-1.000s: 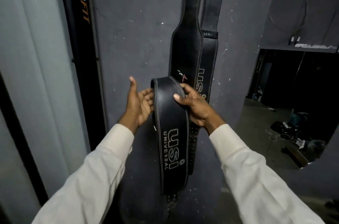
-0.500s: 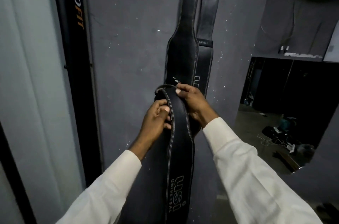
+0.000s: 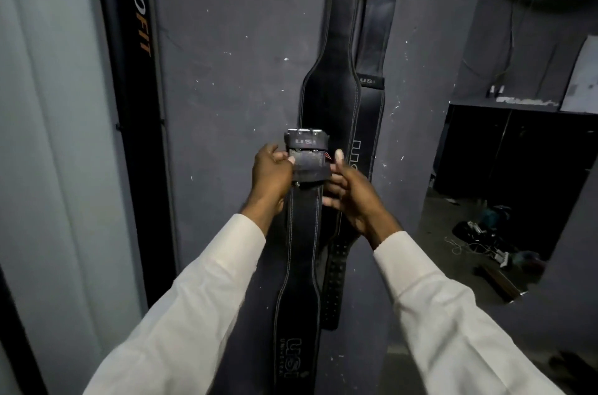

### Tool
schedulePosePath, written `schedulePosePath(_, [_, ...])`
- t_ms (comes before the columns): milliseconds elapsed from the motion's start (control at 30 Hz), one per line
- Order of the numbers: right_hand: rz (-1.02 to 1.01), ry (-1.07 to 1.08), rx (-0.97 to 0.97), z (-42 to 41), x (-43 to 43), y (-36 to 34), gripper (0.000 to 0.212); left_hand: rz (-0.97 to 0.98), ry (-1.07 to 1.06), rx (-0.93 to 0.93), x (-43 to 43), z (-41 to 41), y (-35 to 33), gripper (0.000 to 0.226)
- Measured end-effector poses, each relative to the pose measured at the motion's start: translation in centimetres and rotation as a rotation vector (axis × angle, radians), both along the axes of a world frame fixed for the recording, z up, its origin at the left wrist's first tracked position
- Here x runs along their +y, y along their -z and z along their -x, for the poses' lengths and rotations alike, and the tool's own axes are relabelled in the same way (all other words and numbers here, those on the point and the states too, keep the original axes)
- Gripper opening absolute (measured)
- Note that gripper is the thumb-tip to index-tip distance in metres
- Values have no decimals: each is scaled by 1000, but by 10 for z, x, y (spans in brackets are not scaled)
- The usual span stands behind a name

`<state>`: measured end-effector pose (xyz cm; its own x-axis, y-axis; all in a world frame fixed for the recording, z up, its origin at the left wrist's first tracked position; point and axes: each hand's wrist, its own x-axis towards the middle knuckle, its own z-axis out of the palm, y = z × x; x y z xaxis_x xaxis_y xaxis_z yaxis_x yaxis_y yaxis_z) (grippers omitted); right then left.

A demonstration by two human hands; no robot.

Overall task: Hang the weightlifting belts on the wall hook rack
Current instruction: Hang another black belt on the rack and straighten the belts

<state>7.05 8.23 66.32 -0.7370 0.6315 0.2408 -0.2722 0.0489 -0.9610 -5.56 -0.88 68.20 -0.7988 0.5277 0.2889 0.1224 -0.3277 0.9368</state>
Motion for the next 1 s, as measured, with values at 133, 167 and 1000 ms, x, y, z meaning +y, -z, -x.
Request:
schedulePosePath(133, [-123,140,180,21,-2,-33,40,-1,27,235,1,12,11,54])
schedulePosePath(167, [-179,188,179,26,-2,-38,38,0,34,276,1,17,12,53])
schedulePosePath(1000, [-985,679,363,148,123,-303,43,-154,-520,1005,120,127,-263,48])
